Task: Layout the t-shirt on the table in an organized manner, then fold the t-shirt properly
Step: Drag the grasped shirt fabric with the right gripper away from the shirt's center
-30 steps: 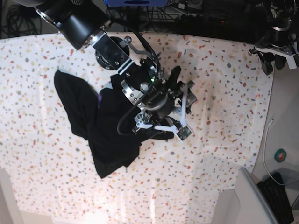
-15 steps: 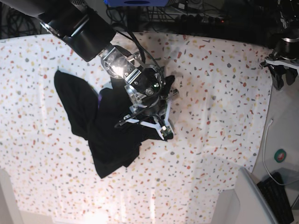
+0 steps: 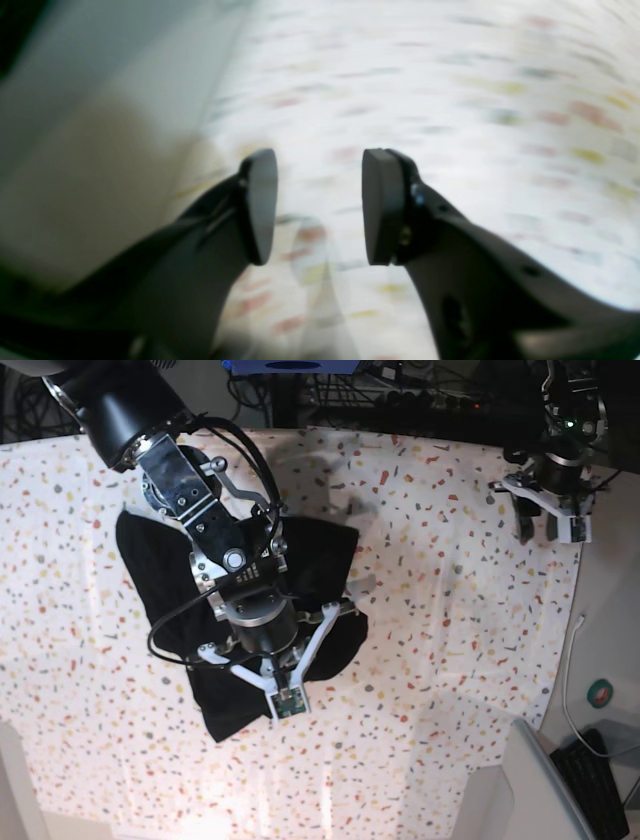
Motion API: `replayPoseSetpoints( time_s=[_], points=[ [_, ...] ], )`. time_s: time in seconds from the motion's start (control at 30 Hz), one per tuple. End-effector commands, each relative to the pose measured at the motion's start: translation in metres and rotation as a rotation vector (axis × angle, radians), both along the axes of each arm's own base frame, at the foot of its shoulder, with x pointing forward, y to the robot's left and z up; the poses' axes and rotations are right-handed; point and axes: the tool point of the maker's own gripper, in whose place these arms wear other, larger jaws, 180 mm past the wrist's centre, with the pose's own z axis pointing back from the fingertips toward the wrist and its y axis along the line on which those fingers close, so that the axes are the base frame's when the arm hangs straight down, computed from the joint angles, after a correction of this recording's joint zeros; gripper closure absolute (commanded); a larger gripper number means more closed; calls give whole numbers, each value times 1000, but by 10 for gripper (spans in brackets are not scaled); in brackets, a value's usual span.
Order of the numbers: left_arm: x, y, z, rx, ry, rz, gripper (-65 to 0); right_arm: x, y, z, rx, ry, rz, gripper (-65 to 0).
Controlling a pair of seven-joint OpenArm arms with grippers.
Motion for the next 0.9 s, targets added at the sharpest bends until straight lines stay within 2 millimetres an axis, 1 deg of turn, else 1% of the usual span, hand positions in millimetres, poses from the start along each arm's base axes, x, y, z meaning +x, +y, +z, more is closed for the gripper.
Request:
replayPoseSetpoints(
  time_s=[0.0, 0.1, 0.13, 0.17, 0.23, 0.3, 0.33, 0.43, 0.57, 0.6, 0.7, 0.73, 0.8, 0.87],
  points=[
    [11, -5, 11, 15, -51, -26, -194, 10, -4, 18, 2, -54, -2, 0],
    [24, -33, 11, -11, -85, -96, -48, 9, -18, 23, -29, -45, -8, 0],
    [29, -44, 12, -24, -97, -121, -15, 8, -21, 24, -34, -47, -8, 0],
    [35, -57, 11, -38, -100, -152, 0, 7, -26, 26, -42, -49, -9, 0],
    [42, -79, 10, -63, -104, -207, 0, -2, -37, 27, -60, -49, -7, 0],
    [47, -88, 10, -76, -112, -222, 0, -10, -49, 34, -74, -64, -1, 0],
    [49, -88, 10, -76, -114, -222, 0, -14, -57, 36, -84, -68, -4, 0],
    [54, -86, 11, -72, -119, -219, 0, -19, -96, 38, -98, -66, -87, 0],
    [54, -82, 6, -69, -107, -215, 0, -17, -145, 37, -138, -60, -201, 0],
    [58, -82, 8, -68, -113, -215, 0, -17, -157, 36, -154, -58, -224, 0],
    [58, -80, 2, -70, -102, -207, 0, -13, -189, 43, -198, -78, -280, 0],
    [58, -77, 1, -68, -99, -201, 0, -12, -199, 46, -213, -84, -299, 0],
    [57, -63, 0, -56, -97, -164, 0, -9, -219, 55, -236, -106, -337, 0],
    [56, -48, 4, -41, -106, -126, 0, -3, -240, 70, -266, -147, -372, 0]
  ],
)
